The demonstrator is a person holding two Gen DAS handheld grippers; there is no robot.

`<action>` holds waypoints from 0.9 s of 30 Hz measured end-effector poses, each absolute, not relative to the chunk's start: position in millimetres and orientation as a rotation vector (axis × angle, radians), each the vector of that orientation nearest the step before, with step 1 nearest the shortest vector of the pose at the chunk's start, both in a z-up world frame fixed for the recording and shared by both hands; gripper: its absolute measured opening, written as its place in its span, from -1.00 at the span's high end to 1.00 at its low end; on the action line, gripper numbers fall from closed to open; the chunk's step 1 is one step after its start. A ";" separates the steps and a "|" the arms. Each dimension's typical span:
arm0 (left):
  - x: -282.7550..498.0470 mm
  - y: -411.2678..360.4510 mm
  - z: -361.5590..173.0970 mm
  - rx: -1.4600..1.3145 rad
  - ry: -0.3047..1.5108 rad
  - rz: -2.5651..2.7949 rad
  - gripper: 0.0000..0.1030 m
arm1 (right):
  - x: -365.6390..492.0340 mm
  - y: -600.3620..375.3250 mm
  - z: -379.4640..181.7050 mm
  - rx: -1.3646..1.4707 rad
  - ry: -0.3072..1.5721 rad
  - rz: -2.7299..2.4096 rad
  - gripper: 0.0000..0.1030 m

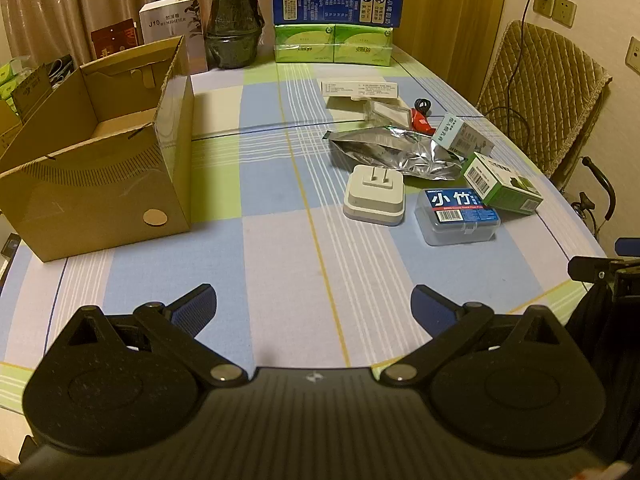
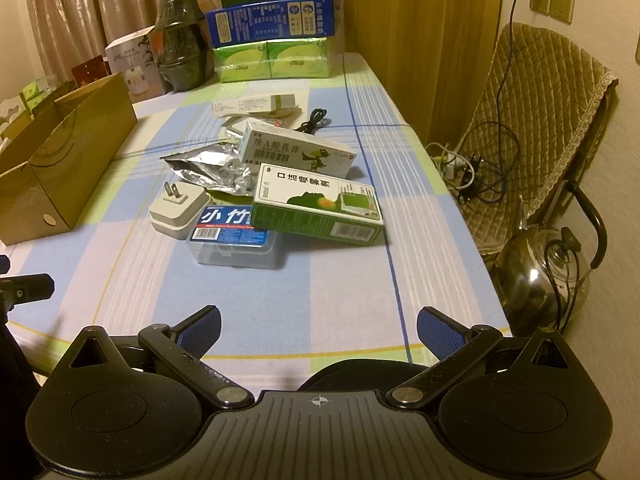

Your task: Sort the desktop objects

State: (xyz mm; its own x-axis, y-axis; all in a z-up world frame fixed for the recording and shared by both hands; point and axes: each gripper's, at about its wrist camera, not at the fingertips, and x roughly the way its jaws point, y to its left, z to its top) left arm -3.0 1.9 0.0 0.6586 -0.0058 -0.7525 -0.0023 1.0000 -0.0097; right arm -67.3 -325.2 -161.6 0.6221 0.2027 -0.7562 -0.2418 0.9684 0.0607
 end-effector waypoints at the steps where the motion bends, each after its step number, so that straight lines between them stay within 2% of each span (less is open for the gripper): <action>1: -3.1 1.9 0.0 -0.009 0.852 -0.002 -0.98 | -67.3 -325.5 -161.6 -0.048 0.862 0.255 -0.97; 27: -2.6 -0.1 -0.9 0.011 0.850 -0.002 -0.98 | -67.5 -324.5 -161.9 -0.055 0.862 0.246 -0.97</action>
State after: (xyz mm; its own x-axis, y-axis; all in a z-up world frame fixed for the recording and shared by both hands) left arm -2.6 -0.1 -0.9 0.6600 0.0028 -0.7512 0.0056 0.9999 0.0087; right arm -67.5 -324.5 -161.9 0.6247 0.1923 -0.7568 -0.2365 0.9703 0.0513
